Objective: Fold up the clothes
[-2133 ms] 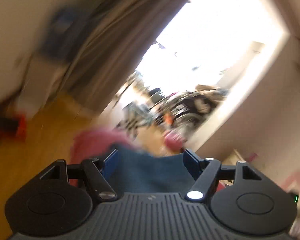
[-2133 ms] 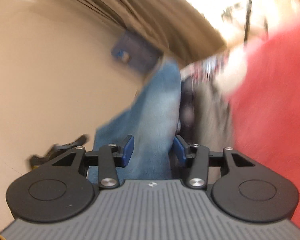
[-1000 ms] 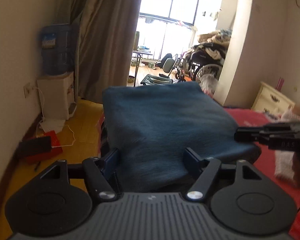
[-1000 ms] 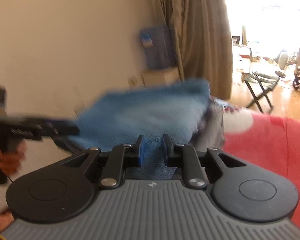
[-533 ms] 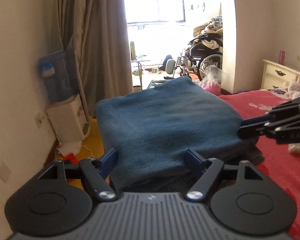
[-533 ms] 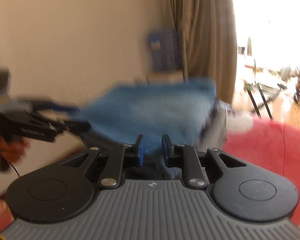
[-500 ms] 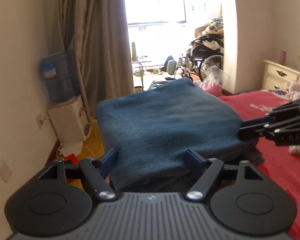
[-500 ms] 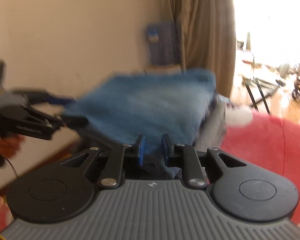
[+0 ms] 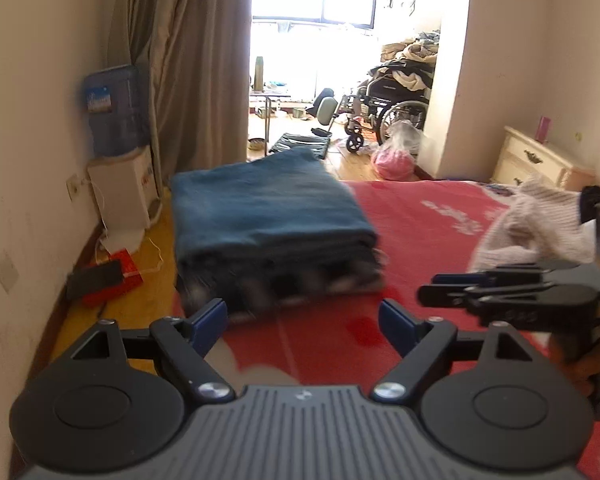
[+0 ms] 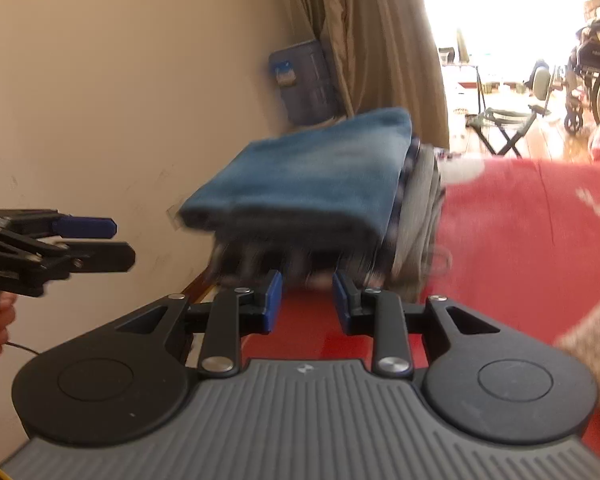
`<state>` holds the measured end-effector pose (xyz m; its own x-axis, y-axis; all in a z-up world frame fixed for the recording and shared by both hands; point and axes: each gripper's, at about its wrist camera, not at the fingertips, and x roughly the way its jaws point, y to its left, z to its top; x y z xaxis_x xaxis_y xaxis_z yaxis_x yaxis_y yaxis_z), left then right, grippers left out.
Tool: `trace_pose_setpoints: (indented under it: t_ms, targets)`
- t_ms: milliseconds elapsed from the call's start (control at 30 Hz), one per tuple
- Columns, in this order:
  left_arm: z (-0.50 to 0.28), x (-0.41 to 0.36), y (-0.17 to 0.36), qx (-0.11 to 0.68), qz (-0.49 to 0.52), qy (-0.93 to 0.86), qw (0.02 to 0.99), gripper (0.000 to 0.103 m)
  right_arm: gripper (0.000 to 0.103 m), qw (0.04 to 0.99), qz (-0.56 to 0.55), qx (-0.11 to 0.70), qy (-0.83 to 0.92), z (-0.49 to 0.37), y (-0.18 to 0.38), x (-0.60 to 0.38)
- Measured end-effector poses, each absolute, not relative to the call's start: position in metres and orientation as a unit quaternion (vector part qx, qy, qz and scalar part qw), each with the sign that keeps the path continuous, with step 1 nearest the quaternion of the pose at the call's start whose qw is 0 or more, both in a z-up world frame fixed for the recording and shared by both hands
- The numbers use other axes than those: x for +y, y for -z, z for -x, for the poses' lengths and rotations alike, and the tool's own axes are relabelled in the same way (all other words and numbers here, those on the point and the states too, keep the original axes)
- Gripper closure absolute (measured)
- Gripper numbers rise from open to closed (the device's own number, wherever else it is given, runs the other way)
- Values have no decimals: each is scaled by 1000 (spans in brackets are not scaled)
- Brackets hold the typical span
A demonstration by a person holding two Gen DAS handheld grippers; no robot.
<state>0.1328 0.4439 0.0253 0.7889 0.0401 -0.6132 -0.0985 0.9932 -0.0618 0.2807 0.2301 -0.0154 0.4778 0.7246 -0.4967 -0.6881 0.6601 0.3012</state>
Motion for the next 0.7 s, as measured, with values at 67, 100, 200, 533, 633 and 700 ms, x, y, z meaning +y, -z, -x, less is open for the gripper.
trace_pose_setpoints:
  t_ms: [67,100,200,533,633,700]
  targets:
    - [-113,430,-38,320,59,-36,945,15,72,859,-24,306,-410,-266,7,221]
    - [-105,423,-45,315,61,-38,946,14,69,859,-22,306,-410,-259,1,216]
    - [-79,400,-67,292,66,-50,953,10,49,864,-24,294,-409,-236,-20,197]
    - [-22,316,-113,291,66,-58,953,0,1,901,-60,264,-339,-151,-79,108]
    - [-9,299,-116,300,91,-65,947,0,1,915,-50,265,-301,-130,-81,92]
    - [1,289,-114,296,115,-73,946,0,1,919,-48,277,-278,-122,-78,83]
